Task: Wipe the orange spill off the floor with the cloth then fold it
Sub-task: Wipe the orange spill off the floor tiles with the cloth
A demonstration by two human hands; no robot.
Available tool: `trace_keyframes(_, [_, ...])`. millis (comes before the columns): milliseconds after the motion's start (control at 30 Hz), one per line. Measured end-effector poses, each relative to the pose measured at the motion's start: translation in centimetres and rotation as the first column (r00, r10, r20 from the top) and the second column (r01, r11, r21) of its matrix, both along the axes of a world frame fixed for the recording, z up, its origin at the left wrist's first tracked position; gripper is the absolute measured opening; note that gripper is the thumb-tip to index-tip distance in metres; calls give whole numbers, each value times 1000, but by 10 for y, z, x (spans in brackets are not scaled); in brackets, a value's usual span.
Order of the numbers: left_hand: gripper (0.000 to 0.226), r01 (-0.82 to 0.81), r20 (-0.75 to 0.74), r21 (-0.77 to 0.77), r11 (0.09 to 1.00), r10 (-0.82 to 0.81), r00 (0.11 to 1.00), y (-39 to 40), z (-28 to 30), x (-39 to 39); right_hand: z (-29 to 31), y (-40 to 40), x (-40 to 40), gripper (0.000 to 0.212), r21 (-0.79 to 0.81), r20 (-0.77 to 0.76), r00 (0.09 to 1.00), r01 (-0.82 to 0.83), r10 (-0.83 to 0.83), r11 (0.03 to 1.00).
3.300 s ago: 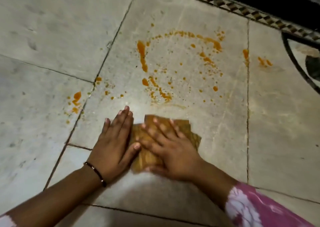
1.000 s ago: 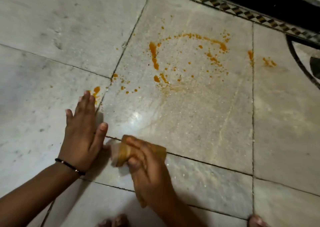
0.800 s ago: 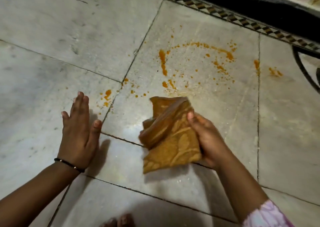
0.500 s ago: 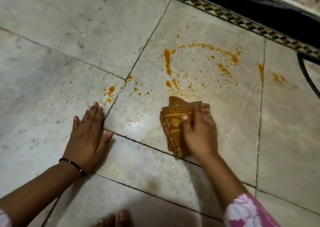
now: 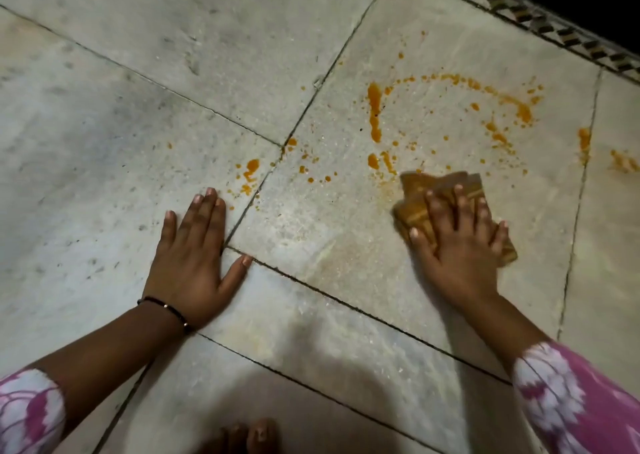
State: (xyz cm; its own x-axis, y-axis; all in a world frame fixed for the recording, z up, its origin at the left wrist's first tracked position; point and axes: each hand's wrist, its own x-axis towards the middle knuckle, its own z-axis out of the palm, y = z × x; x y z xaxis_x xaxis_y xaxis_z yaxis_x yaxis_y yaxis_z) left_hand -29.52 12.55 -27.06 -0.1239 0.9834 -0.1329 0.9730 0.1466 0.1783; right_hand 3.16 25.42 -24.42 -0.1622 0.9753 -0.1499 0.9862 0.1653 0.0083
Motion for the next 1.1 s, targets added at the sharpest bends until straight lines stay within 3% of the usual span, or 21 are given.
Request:
trace_keyframes(67, [81, 0, -11, -11, 1000, -1, 1000, 0, 1, 0, -1, 14, -46, 73, -35, 9, 995, 96, -96, 995])
trace_keyframes(100, [81, 4, -15, -15, 1000, -4, 1000, 0, 1, 0, -2, 12, -68, 74, -52, -12, 998, 56, -56, 997])
trace_keyframes(167, [81, 5, -20, -15, 1000, -6, 1000, 1, 1, 0, -5, -14, -101, 70, -34, -70, 984, -167, 164, 985])
trace_keyframes(267, [81, 0, -13, -10, 1000, 0, 1000, 1, 1, 0, -6, -68, -99, 57, -13, -123, 863, -495, 490, 869])
trace_keyframes(400, [81, 8, 20, -15, 1000, -8, 1000, 2, 2, -2, 2, -81, -11, 55, -60, -66, 738, -675, 672, 735])
trace_keyframes(467, [81, 9, 45, -22, 1000, -8, 999, 2, 4, -2, 10, -64, 30, 56, -83, -8, 758, -650, 652, 755])
trace_keyframes(533, [82, 8, 66, -11, 1000, -7, 998, 2, 5, -3, 17, -42, 44, 56, -97, 46, 860, -502, 508, 859])
trace_keyframes(633, [84, -16, 101, 23, 1000, 13, 995, 0, 8, -8, 14, -29, 18, 61, -72, 25, 980, -197, 199, 978])
trace_keyframes(700, [83, 45, 71, 36, 998, -48, 996, -6, 13, -18, 5, -47, -14, 64, -53, 3, 992, -126, 126, 991])
trace_keyframes(800, [83, 151, 51, 39, 988, -153, 987, -23, 17, -35, 2, -100, -77, 64, -14, -52, 946, -322, 321, 947])
trace_keyframes(933, [83, -79, 132, 57, 995, 71, 989, -41, 11, -43, -1, -102, -175, 60, -12, -163, 795, -594, 584, 804])
trace_keyframes(1033, [82, -119, 111, 43, 992, 113, 987, -38, 6, -44, -6, -40, -220, 56, -37, -197, 776, -616, 599, 787])
trace_keyframes(1100, [82, -91, 79, 18, 996, 89, 993, -38, 4, -45, -5, 12, -219, 56, -80, -172, 852, -512, 494, 855])
